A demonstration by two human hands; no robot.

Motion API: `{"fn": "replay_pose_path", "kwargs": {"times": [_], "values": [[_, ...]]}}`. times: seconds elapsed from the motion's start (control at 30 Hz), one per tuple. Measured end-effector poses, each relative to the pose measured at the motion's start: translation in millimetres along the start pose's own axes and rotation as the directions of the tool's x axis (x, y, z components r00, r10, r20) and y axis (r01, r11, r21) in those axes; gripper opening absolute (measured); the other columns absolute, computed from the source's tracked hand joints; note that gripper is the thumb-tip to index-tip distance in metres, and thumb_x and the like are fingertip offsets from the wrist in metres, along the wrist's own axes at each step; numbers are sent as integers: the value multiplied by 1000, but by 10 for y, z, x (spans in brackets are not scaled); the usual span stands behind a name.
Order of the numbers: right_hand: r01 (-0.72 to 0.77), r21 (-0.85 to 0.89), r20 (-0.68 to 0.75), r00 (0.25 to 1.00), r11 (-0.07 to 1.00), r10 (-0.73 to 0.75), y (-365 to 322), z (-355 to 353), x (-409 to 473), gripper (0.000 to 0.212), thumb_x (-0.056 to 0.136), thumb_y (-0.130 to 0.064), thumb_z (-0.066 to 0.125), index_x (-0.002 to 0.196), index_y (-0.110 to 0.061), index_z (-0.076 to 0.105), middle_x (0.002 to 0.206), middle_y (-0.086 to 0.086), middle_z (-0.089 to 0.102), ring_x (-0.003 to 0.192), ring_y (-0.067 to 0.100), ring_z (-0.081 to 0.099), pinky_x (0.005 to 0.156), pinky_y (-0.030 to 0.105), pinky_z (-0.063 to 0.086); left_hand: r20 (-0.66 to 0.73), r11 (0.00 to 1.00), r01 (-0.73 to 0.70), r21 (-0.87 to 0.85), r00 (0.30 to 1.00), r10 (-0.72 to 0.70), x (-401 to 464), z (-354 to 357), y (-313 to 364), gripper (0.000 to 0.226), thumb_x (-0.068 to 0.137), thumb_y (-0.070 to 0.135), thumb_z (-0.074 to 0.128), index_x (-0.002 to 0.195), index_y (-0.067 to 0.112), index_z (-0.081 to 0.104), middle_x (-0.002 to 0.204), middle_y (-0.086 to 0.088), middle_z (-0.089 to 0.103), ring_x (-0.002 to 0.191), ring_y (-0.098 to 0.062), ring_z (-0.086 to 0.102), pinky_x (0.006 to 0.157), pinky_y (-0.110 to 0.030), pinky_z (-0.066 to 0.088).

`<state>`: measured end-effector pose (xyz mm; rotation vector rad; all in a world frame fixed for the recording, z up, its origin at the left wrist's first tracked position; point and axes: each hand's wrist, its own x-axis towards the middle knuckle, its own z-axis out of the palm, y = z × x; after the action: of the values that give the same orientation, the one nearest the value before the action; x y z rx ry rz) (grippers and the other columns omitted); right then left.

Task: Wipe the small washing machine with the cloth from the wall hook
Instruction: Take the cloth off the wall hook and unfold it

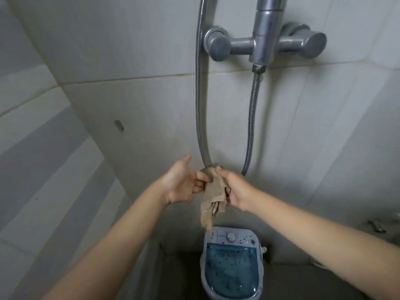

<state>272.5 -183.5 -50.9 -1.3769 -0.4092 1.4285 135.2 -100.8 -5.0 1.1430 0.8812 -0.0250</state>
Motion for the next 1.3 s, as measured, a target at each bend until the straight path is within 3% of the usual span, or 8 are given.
{"fn": "replay_pose_path", "kwargs": {"times": [0.1, 0.37, 0.47, 0.63, 0.8, 0.97, 1.13, 1.3], "values": [[-23, 8, -58, 998, 1000, 23, 272, -394, -70, 32, 93, -18, 51, 122, -7, 55, 114, 13, 67, 104, 27, 63, 78, 37, 55, -125, 998, 62, 32, 990, -57, 162, 186, -269, 55, 95, 49, 28, 105, 7, 62, 117, -14, 63, 108, -25, 58, 113, -53, 6], [-99, 97, -88, 990, 990, 108, 897, -1009, 1, 31, 89, 5, 49, 119, 0, 52, 115, 19, 65, 104, 33, 63, 80, 38, 55, 29, 968, 202, 151, 977, -209, 871, 625, -1218, 6, 91, 22, 55, 92, 18, 58, 84, 2, 66, 80, -12, 59, 85, -34, 42], [-46, 103, -106, 993, 994, 57, 1192, -1217, 179, 31, 87, 11, 49, 113, -3, 56, 104, 16, 67, 95, 30, 66, 76, 39, 58, 24, 982, 156, 110, 987, -159, 1237, 656, -1540, 6, 91, 16, 55, 96, 17, 58, 88, 0, 66, 80, -14, 62, 88, -35, 47], [37, 76, -165, 986, 996, -24, 1719, -1556, 632, 24, 86, 7, 56, 100, -11, 63, 106, 13, 69, 100, 30, 65, 83, 46, 56, -31, 998, 26, 59, 999, -24, 1826, 571, -2021, 6, 88, 8, 61, 91, 12, 57, 88, -6, 69, 71, -14, 68, 62, -24, 56], [184, -20, -242, 953, 983, -183, 2208, -1870, 1260, 56, 82, 3, 65, 130, -5, 39, 107, 17, 66, 100, 31, 65, 89, 49, 53, -146, 945, -277, 174, 942, 303, 2469, 397, -2431, 34, 77, -12, 64, 96, 13, 53, 93, -9, 64, 82, -18, 65, 69, -25, 57], [464, -147, -111, 870, 874, -480, 2575, -2101, 1782, 50, 86, 2, 60, 107, -41, 45, 101, 23, 67, 85, 36, 69, 71, 45, 59, -5, 793, -506, 340, 842, 540, 3029, 179, -2624, 67, 72, -17, 67, 112, 35, 53, 81, -9, 53, 69, -16, 58, 69, -32, 56], [595, -342, 21, 778, 727, -628, 2788, -2209, 2138, 28, 88, 1, 57, 99, -24, 64, 109, 8, 63, 99, 26, 64, 72, 35, 60, 24, 573, -482, 663, 779, 627, 3407, 72, -2790, 59, 78, -3, 70, 131, 13, 51, 85, 0, 54, 75, -10, 56, 76, -23, 52], [520, -510, 79, 822, 685, -564, 3010, -2255, 2002, 70, 65, 2, 80, 129, -6, 51, 112, 10, 62, 101, 21, 63, 78, 20, 57, 52, 354, -450, 820, 675, 736, 3349, 166, -3088, 40, 83, 8, 67, 121, 13, 57, 97, 2, 60, 87, -11, 57, 78, -21, 44]]}}
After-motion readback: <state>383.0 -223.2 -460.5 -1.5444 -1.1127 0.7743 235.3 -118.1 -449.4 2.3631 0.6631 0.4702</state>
